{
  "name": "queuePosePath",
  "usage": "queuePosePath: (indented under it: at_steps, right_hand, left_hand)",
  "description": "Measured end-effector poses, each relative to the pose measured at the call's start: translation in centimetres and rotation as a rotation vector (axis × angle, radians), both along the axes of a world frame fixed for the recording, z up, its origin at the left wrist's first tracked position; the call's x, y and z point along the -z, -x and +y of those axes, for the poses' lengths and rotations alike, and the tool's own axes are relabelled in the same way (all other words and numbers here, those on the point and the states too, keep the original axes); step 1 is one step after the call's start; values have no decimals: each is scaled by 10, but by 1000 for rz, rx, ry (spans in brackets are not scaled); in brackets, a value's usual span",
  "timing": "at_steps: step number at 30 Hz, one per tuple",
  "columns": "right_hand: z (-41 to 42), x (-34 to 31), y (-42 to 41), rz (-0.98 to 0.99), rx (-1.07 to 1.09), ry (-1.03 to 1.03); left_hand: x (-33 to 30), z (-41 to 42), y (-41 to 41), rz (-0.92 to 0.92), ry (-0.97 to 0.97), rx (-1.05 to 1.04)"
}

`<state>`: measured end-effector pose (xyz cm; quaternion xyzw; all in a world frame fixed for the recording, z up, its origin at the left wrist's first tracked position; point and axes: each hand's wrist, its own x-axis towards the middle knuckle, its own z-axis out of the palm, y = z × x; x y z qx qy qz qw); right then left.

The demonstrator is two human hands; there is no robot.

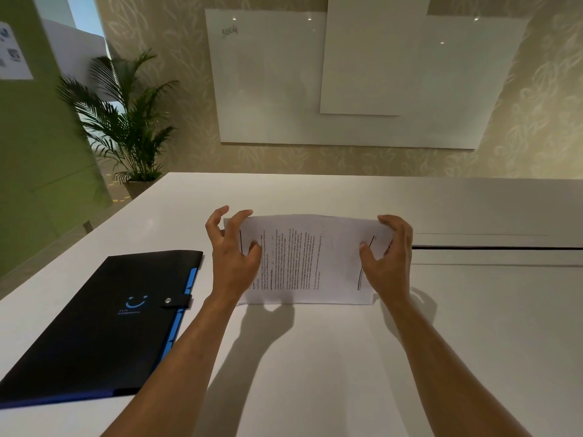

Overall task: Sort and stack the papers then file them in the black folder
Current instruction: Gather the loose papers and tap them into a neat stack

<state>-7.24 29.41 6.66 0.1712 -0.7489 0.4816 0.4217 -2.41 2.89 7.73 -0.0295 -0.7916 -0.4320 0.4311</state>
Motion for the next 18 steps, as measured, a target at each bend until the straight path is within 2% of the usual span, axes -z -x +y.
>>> queuePosePath:
  at_steps: [4, 11, 18]
  right_hand:
    - [0, 3, -1, -39, -6, 37]
    - [2, 2, -2, -32, 16, -74]
    - [-1, -7, -9, -27, -8, -57]
  left_hand:
    - [2, -1, 1, -11, 6, -2]
    - [1, -2, 1, -9, 7, -6]
    - [0, -1, -3, -12, 19, -1]
